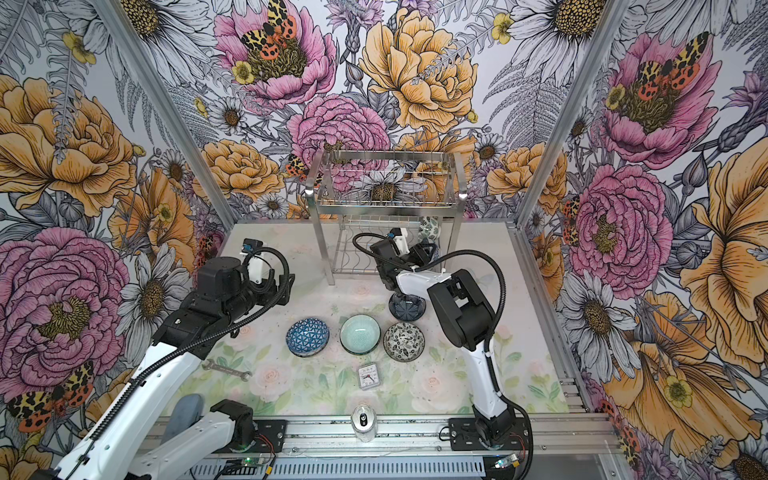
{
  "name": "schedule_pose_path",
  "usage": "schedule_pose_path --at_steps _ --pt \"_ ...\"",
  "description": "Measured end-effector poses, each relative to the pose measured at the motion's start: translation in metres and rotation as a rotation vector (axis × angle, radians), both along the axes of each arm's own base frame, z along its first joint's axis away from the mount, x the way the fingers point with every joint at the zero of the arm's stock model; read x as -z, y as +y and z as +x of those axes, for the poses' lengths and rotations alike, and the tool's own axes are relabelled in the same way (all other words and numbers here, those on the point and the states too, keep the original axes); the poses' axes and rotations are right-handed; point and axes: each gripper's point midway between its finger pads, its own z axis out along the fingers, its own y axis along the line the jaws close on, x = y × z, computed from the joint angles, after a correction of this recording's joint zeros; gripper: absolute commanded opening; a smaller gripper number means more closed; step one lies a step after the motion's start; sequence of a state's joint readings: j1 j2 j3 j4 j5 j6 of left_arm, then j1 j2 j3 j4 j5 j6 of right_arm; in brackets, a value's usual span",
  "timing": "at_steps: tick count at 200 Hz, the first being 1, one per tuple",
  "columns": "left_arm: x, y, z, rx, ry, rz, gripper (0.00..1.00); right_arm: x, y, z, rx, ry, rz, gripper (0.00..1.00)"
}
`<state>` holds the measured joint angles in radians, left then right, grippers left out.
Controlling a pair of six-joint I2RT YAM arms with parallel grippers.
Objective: Load the bowls into the dish rack
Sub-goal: 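Lower the blue floral bowl into the rack beside the green leaf bowl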
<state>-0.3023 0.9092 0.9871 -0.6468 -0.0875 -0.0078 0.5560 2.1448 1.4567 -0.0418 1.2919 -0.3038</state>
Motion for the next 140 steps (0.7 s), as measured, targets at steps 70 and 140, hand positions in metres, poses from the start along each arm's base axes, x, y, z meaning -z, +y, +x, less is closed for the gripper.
schedule_pose_path --at_steps 70,140 --pt "0.000 0.000 0.000 0.000 0.000 0.000 0.99 -0.017 0.008 -0.016 -0.089 0.021 0.052 1.00" --pt "0.002 -0.003 0.000 0.011 0.008 -0.008 0.99 -0.050 0.055 -0.066 -0.363 0.016 0.277 1.00"
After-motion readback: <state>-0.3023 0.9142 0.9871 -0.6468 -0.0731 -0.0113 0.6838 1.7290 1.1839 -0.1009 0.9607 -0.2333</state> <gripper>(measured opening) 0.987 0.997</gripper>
